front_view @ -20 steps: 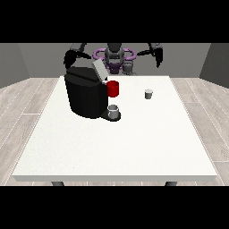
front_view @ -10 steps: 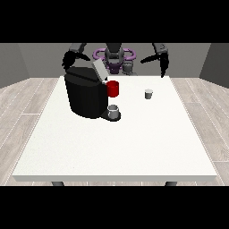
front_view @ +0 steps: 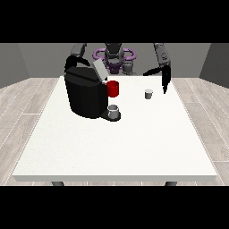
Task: Insert the coffee pod into the coffee machine and close the lid
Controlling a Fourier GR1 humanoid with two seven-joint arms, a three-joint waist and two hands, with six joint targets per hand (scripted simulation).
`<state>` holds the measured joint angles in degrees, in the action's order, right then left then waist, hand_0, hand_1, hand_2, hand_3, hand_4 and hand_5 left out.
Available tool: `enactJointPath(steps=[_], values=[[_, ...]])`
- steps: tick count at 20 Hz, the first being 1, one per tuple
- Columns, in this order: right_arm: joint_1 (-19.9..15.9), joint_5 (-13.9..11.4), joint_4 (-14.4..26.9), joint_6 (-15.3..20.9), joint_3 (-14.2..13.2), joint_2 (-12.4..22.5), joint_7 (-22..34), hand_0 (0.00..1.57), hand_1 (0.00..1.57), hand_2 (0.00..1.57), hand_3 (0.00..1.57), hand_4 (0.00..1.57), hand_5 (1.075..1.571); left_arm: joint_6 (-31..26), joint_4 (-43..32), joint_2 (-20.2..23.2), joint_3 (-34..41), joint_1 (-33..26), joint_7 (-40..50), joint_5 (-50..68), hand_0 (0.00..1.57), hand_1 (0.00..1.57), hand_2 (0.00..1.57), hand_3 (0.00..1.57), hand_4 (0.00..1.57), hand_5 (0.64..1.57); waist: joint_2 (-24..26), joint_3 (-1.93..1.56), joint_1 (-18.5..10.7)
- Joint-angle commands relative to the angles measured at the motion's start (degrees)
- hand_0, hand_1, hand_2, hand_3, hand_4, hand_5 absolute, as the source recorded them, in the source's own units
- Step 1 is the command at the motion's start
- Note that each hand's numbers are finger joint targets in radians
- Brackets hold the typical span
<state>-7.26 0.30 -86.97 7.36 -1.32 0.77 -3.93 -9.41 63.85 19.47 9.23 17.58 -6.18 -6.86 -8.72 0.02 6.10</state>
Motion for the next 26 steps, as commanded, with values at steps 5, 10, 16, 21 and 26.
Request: enactJointPath(steps=[5,10,16,21,26], values=[[-3.9,-0.6,7.2,0.3,-2.4,1.9,-0.8,0.0,0.0,0.0,0.0,0.43,1.571,1.7,-7.4,-0.5,-3.3,5.0,0.7,-6.5,0.0,0.0,0.0,0.0,0.0,1.571,-0.8,-0.02,-0.8],[-4.4,-0.2,10.4,0.5,-4.0,2.6,-1.8,0.0,0.0,0.0,0.0,0.41,1.571,1.8,-10.6,0.2,-4.6,6.7,0.4,-10.1,0.0,0.0,0.46,0.0,0.0,1.571,1.0,-0.02,-1.4],[-2.4,-2.6,7.1,3.4,1.8,-0.7,1.4,0.0,0.0,0.0,0.0,0.39,1.571,4.9,-19.3,0.8,-3.2,9.4,-0.6,-12.9,0.81,0.81,0.85,0.5,0.0,1.571,0.0,0.0,1.4],[-3.2,-0.5,11.0,1.1,-1.9,0.8,-1.0,0.0,0.0,0.0,0.0,0.43,1.571,7.3,-19.2,-0.3,-7.7,8.7,0.6,-18.9,0.58,0.58,0.72,0.47,0.0,1.571,0.8,-0.03,0.4],[-3.6,-2.0,7.7,2.1,-0.3,1.1,3.7,0.0,0.0,0.0,0.0,0.49,1.571,10.4,-23.4,1.6,-8.3,7.5,-6.1,-23.0,0.61,0.61,0.75,0.48,0.0,1.571,1.5,0.0,0.6]])
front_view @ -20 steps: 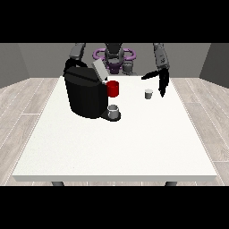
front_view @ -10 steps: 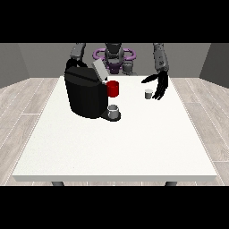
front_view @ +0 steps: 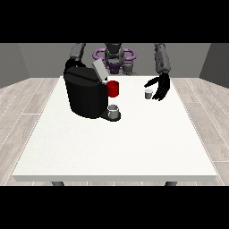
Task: Insert the coffee pod into the coffee machine and close the lid
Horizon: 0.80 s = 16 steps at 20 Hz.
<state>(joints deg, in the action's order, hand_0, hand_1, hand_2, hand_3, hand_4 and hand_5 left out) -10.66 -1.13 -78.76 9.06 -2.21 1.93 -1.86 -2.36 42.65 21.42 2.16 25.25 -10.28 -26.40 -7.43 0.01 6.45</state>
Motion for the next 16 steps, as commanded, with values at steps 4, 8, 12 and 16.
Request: enactJointPath(steps=[4,8,12,16], values=[[-1.7,1.8,4.9,-0.1,-2.5,-0.4,-5.0,0.0,0.0,0.0,0.0,0.51,1.571,5.8,-1.3,-1.7,-0.7,3.5,-1.5,-4.4,0.72,0.72,0.85,0.62,0.15,1.571,-1.4,-0.01,-1.1],[-0.1,4.6,1.4,-3.6,-3.0,1.9,-4.7,0.0,0.0,0.0,0.0,0.51,1.571,10.6,-5.7,-0.5,2.0,2.7,-7.7,-4.3,0.84,0.84,0.97,0.74,0.39,1.571,-3.1,0.01,1.3],[0.2,1.4,-1.6,0.3,1.2,-1.6,-1.3,0.0,0.0,0.0,0.0,0.49,1.571,14.3,-8.9,-1.0,0.8,4.7,-7.3,-8.0,0.97,0.97,1.09,0.86,0.32,1.571,-2.6,0.02,2.9],[-4.3,3.6,2.7,-0.4,-3.1,1.2,0.2,0.0,0.0,0.0,0.0,0.4,1.571,10.0,-8.6,-0.9,-2.1,6.5,-2.2,-11.2,0.97,0.97,1.05,0.79,0.32,1.571,-1.1,-0.01,0.2]])
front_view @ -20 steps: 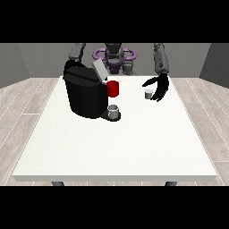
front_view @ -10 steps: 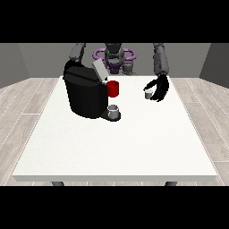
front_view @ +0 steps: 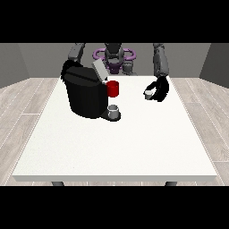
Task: Insert the coffee pod into the coffee machine and close the lid
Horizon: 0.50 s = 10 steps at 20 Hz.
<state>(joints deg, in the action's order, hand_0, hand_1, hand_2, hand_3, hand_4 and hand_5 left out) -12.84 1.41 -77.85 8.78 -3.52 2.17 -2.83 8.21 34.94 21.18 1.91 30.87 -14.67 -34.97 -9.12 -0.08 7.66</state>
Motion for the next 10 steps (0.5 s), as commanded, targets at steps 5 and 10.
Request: enactJointPath(steps=[5,10], values=[[-0.8,-0.5,-1.5,2.2,1.4,-2.1,1.5,0.0,0.0,0.0,0.0,0.44,1.571,0.0,-3.4,1.9,1.0,2.5,-6.0,-1.6,1.27,1.27,1.4,1.36,0.51,1.571,-0.9,0.11,0.5],[-0.9,0.5,6.4,0.2,-1.4,-0.4,-4.4,0.0,0.0,0.0,0.0,0.49,1.571,-8.4,2.6,0.3,-0.3,8.8,-2.6,-0.2,1.45,1.45,1.45,1.39,0.62,1.571,1.6,0.04,-1.7]])
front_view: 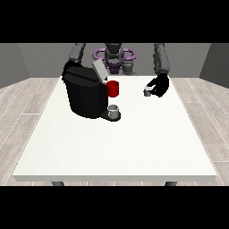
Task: Insert the coffee pod into the coffee machine and close the lid
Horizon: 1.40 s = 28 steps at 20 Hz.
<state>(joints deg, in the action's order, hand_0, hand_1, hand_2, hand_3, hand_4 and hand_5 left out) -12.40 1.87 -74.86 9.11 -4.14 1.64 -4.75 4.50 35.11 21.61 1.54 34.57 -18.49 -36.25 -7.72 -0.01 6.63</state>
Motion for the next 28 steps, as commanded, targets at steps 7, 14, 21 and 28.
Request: enactJointPath(steps=[7,14,21,28], values=[[-0.7,-0.2,4.9,-1.0,-0.1,0.6,-1.1,0.0,0.0,0.0,0.0,0.47,1.571,-8.8,5.5,-0.5,-0.6,8.0,2.6,0.6,1.26,1.26,1.32,1.3,0.53,1.571,3.8,0.0,-0.4],[-3.0,1.7,2.5,-2.4,0.0,0.6,0.8,0.0,0.0,0.0,0.0,0.5,1.571,-13.3,5.2,1.3,1.7,14.0,7.4,1.2,1.23,1.23,1.32,1.29,0.57,1.571,3.2,0.01,2.2],[-2.3,0.2,-0.2,-2.4,2.3,0.2,0.9,0.0,0.0,0.0,0.0,0.51,1.571,-12.1,5.0,3.1,3.8,19.5,7.6,1.0,1.01,1.01,1.2,1.22,0.54,1.571,0.8,0.01,5.7],[-5.5,0.3,0.4,-2.2,1.2,0.8,-1.3,0.0,0.0,0.0,0.0,0.5,1.571,-15.4,4.0,5.7,6.7,29.1,13.1,2.4,1.24,1.24,1.26,1.2,0.48,1.571,-3.4,-0.01,8.4]])
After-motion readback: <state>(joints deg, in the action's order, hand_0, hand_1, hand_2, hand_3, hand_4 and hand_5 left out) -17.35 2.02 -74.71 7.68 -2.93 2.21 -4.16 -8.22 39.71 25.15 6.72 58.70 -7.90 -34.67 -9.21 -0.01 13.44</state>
